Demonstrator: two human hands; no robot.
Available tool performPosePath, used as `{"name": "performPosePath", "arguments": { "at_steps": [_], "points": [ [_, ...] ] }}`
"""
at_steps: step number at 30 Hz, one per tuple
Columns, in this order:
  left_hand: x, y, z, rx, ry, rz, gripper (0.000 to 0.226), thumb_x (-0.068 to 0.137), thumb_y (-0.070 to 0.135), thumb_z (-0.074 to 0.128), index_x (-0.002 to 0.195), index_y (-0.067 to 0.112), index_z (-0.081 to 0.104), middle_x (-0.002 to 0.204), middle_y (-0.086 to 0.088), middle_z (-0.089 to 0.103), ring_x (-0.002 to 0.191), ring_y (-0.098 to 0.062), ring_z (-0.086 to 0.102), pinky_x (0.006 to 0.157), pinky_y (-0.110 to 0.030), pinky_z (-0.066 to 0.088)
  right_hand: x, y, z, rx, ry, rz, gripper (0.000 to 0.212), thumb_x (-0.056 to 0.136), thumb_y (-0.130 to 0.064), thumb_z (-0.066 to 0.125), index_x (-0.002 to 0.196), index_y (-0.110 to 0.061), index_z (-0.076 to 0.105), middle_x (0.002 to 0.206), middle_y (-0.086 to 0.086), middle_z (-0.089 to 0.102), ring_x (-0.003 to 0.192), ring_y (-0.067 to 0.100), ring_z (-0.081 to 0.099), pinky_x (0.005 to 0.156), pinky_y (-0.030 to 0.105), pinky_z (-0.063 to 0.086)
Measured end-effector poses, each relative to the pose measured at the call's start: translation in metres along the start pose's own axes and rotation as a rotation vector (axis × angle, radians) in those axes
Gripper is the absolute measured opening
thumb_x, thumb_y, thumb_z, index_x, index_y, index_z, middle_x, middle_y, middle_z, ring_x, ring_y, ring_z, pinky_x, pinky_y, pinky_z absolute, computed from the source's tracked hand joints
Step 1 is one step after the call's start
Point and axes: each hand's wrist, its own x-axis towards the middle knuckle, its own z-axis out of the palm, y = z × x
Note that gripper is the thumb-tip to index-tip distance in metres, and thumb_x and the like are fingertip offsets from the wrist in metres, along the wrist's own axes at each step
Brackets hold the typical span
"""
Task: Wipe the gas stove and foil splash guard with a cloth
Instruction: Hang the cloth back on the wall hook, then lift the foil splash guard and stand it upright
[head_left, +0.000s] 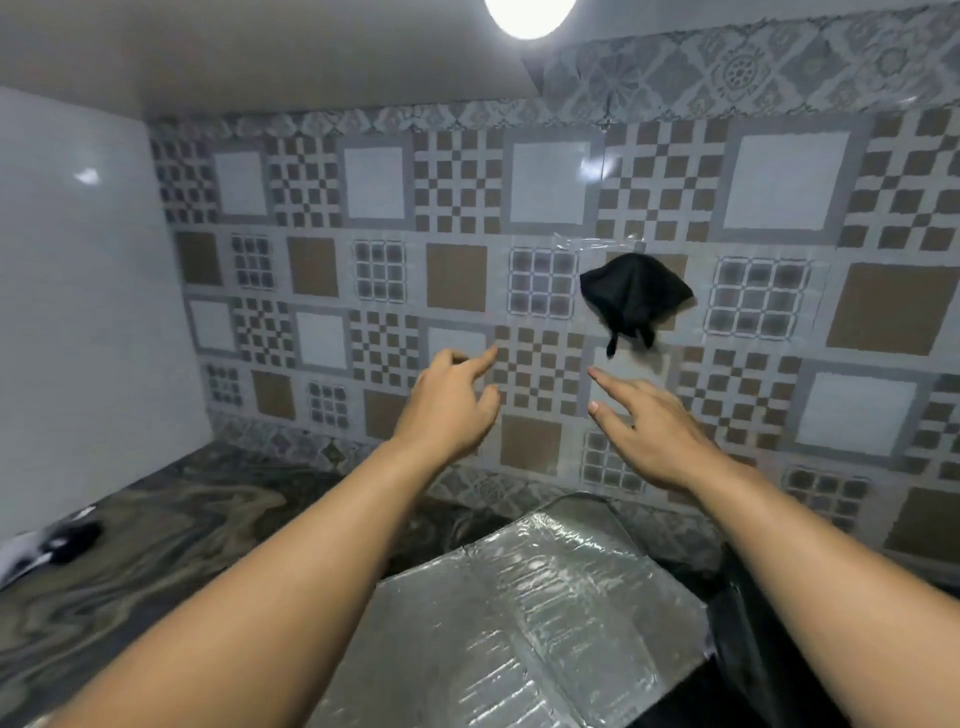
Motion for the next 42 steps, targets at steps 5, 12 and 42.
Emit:
{"name": "performPosePath", "arguments": {
  "at_steps": [5,12,42],
  "points": [
    [-0.086,-0.04,-0.019,0.022,-0.055,-0.172,0.054,0.1,0.035,0.049,0.152,0.034,0.037,0.134,-0.006,0.046,0.121,-0.023,0.048,0.092,-0.028,0.035,-0.04,-0.021,0.039,0.059,-0.155,-0.07,0.058,0.095,-0.061,0.033,0.15,-0.044,0.026,0.146,0.004,0.047,0.134,0.03,0.04,0.108,0.054,0.035],
    [-0.207,-0.127,-0.033,0.044,-0.19,-0.48,0.063,0.094,0.03,0.059,0.153,0.025,0.037,0.143,-0.015,0.052,0.135,-0.029,0.046,0.1,-0.024,0.034,-0.089,-0.047,0.12,0.129,-0.375,-0.085,0.055,0.096,-0.05,0.047,0.148,-0.039,0.034,0.142,0.004,0.053,0.13,0.03,0.049,0.106,0.044,0.039],
    [-0.253,-0.358,0.023,0.212,-0.513,-0.587,0.062,0.067,0.078,0.061,0.127,0.064,0.049,0.155,0.008,0.033,0.146,-0.027,0.021,0.116,-0.05,0.014,0.043,0.041,0.35,-0.093,-0.734,0.112,0.043,0.079,-0.043,0.059,0.12,-0.056,0.05,0.12,-0.004,0.062,0.122,0.029,0.053,0.112,0.063,0.024]
  ]
}}
